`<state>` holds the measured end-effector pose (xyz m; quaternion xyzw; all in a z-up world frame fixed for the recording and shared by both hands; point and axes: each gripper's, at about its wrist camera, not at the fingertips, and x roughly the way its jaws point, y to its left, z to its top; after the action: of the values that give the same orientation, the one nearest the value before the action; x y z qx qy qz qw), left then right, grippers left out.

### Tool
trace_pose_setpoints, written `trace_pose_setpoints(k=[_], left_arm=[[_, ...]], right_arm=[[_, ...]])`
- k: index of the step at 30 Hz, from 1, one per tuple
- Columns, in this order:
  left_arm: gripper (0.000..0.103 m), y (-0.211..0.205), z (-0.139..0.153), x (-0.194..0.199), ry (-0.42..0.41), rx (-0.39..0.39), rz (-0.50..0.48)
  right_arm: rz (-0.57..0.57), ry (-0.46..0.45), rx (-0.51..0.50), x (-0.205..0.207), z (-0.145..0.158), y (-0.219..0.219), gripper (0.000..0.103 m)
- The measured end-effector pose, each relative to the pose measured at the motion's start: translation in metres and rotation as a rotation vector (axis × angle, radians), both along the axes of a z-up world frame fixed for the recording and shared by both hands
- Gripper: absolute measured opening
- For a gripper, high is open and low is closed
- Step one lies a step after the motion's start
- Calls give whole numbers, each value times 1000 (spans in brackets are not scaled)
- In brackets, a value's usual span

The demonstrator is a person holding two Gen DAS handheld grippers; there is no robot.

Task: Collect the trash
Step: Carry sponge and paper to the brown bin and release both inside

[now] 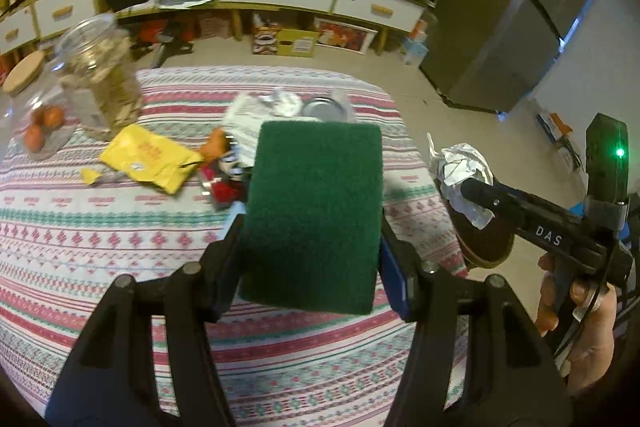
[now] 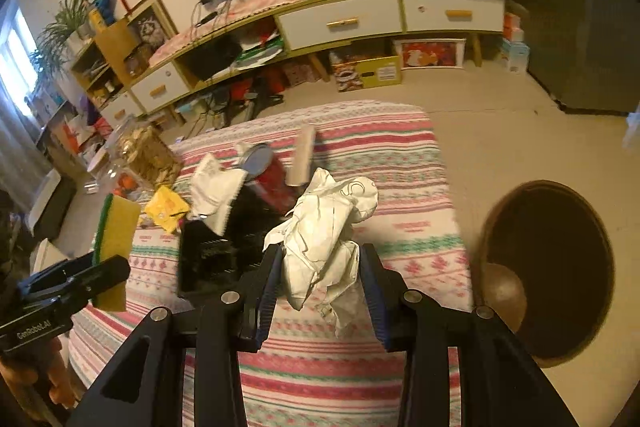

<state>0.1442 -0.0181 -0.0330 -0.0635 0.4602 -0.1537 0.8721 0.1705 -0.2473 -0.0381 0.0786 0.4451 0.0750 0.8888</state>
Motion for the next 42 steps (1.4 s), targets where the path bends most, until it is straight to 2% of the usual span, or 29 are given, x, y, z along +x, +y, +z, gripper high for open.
trace_pose_setpoints(k=[8,18,28,34,39,42], left_arm=[[62,-55,-1,-8,-13,16,-97],[61,-126,-19,-7,-6,85,-194],[62,-229,-41,0,-7,136,-343],[62,-282,-61,11,-6,172,-397],[62,-303,-78,20,19,174,-396],[64,-313,-82,20,2,163,-417]], right_arm=[[-75,13,-36,-20,-1,-53,40],[-173,28,-60,-53,-5,-126,40],[-321,64,-31,-75,-14,-201,41],[-364,73,-25,-82,-19,-226,41],[-382,83,-26,-88,-22,-234,41],[-388,89,-29,-90,-25,-238,41]])
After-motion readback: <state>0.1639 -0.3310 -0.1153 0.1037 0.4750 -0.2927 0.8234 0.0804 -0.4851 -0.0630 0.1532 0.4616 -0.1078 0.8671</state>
